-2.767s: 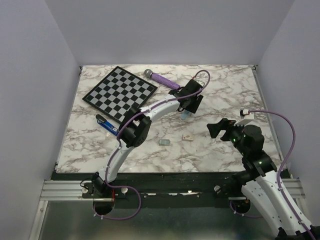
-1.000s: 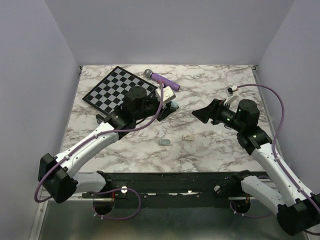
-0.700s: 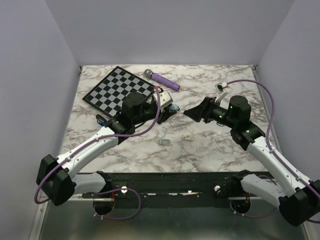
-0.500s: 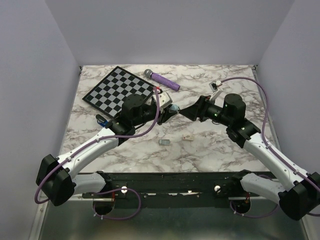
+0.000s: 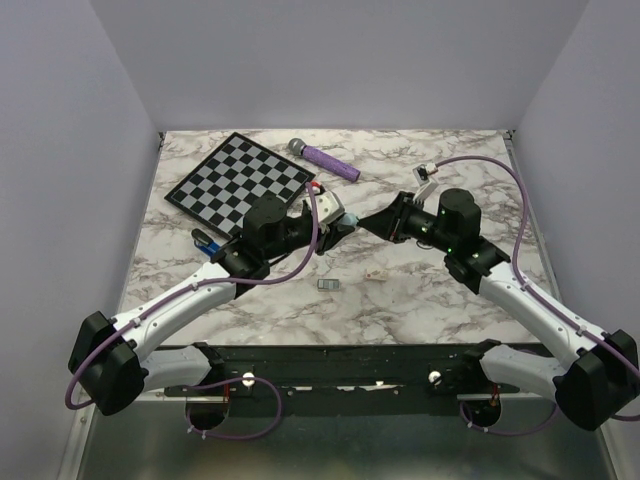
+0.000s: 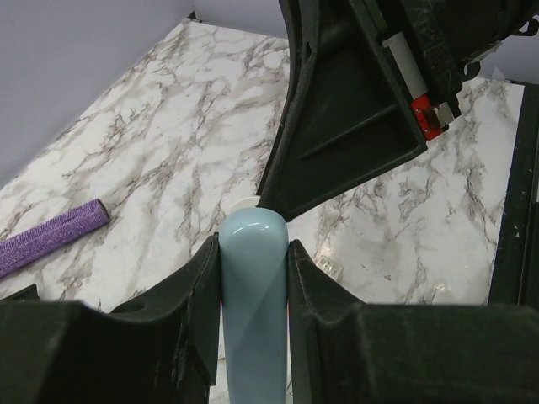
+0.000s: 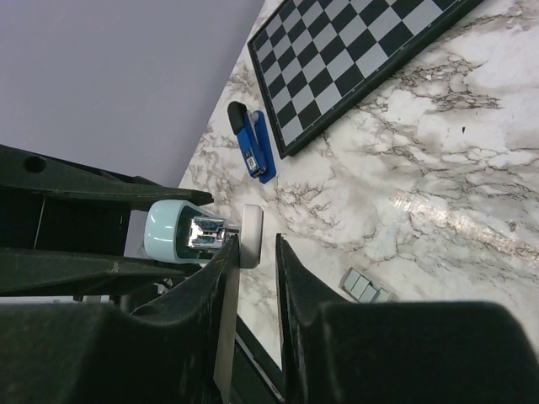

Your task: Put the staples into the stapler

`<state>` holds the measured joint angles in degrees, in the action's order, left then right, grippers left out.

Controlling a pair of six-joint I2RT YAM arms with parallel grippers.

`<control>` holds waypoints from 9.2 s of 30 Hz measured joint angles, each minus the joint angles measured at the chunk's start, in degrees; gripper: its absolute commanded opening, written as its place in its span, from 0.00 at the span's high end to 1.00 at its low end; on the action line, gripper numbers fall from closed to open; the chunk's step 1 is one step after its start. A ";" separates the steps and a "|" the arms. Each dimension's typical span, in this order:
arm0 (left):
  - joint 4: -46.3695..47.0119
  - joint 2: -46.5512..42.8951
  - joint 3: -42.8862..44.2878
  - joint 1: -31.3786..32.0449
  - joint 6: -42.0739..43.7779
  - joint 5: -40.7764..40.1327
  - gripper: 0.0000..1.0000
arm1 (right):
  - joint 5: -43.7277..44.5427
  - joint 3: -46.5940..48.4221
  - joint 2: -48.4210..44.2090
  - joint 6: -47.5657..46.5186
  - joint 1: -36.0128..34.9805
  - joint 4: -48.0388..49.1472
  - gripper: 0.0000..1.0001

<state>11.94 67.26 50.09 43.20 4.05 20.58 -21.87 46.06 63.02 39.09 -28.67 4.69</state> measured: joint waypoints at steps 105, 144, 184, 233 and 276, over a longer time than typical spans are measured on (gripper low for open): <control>-32.13 20.87 33.00 10.19 3.69 -7.34 0.22 | -3.10 -10.54 -10.25 -1.25 9.44 -2.95 0.99; -7.08 -10.62 -5.40 -2.75 -15.54 5.40 1.00 | -9.64 -24.87 -12.44 21.86 13.42 21.55 0.99; 6.27 -11.89 -9.40 -4.11 -24.72 1.95 1.00 | -9.84 -16.48 -11.63 11.69 14.53 9.66 0.66; 9.20 -18.23 -15.34 -3.72 -24.41 0.57 1.00 | -10.64 -19.54 -13.75 14.97 14.01 14.16 0.66; 18.86 -18.40 -25.03 -4.02 -28.06 -3.61 1.00 | -13.42 -25.33 -3.52 30.93 14.47 25.83 0.99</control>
<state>30.81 48.86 25.06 39.18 -24.01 16.97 -35.29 20.73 59.51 70.02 -14.20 30.52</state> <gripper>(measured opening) 0.375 0.035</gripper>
